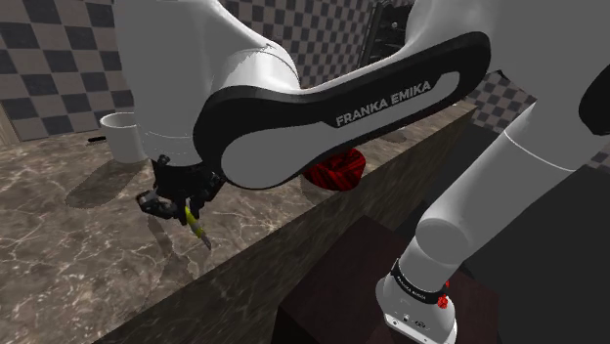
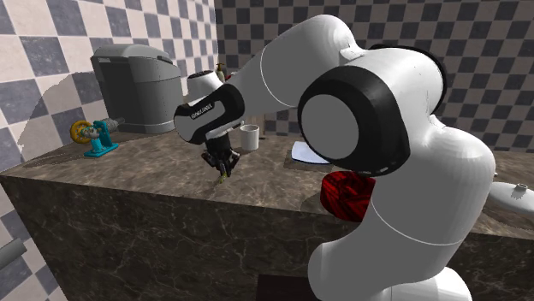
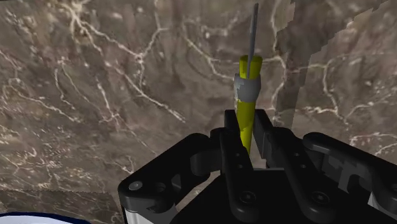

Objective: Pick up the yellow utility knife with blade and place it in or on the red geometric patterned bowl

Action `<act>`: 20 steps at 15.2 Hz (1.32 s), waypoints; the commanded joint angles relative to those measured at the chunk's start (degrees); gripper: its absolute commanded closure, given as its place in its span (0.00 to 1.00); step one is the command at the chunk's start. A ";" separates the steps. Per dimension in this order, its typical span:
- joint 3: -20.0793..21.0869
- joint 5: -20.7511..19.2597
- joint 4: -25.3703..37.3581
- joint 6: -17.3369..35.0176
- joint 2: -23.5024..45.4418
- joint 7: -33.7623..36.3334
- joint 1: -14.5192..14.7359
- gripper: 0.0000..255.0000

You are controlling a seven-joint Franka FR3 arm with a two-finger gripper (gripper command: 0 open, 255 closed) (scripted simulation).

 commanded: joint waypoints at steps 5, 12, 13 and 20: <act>-1.18 1.78 3.44 -4.43 -1.78 -1.91 0.38 1.00; -2.18 2.79 8.05 -9.65 -2.88 -3.38 0.49 1.00; -2.28 2.86 8.76 -10.40 -2.96 -3.54 0.48 1.00; -2.71 2.90 14.11 -15.70 -2.95 -4.30 0.29 1.00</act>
